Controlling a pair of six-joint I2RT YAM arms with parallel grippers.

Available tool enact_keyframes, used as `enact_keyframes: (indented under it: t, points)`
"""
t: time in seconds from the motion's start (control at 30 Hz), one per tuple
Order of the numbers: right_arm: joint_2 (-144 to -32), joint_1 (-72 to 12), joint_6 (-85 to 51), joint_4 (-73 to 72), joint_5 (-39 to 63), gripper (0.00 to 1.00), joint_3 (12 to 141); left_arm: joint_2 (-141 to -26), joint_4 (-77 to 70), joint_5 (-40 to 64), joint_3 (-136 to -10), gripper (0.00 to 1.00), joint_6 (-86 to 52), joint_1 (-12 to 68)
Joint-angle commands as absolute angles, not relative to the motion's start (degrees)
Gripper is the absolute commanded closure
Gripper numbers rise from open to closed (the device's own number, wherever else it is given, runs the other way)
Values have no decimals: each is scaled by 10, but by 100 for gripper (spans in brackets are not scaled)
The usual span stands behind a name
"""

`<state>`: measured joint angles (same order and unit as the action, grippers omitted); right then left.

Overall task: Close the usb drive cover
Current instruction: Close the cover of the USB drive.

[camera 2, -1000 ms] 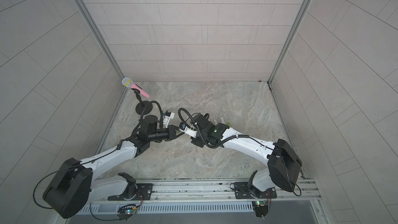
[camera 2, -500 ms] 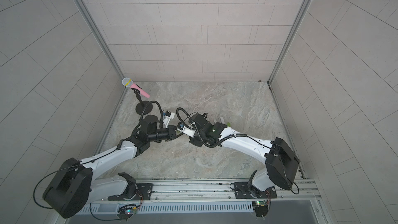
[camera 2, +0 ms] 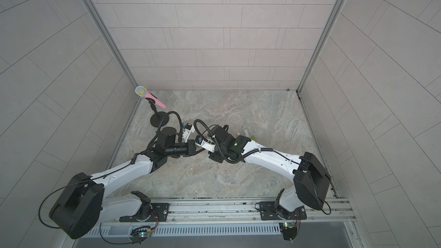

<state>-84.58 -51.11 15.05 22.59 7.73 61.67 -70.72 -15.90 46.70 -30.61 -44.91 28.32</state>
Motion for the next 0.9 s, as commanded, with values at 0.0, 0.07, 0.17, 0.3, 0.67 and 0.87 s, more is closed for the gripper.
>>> enact_keyframes:
  t: [0.0, 0.07, 0.17, 0.3, 0.67, 0.87]
  points:
    - [-834, -513, 154, 195, 66, 81, 652, -710, -140, 488, -318, 94, -428, 291]
    - [-837, -514, 152, 194, 84, 81, 662, -710, -142, 483, -317, 94, -429, 294]
    - [-840, -515, 141, 181, 101, 81, 669, -713, -149, 483, -317, 94, -434, 296]
    - [-844, -516, 134, 162, 111, 81, 688, -721, -151, 485, -316, 94, -435, 301]
    - [-835, -512, 129, 153, 88, 82, 680, -735, -146, 469, -312, 93, -433, 322]
    - [-775, -469, 101, 211, 41, 82, 547, -707, -65, 387, -353, 69, -402, 319]
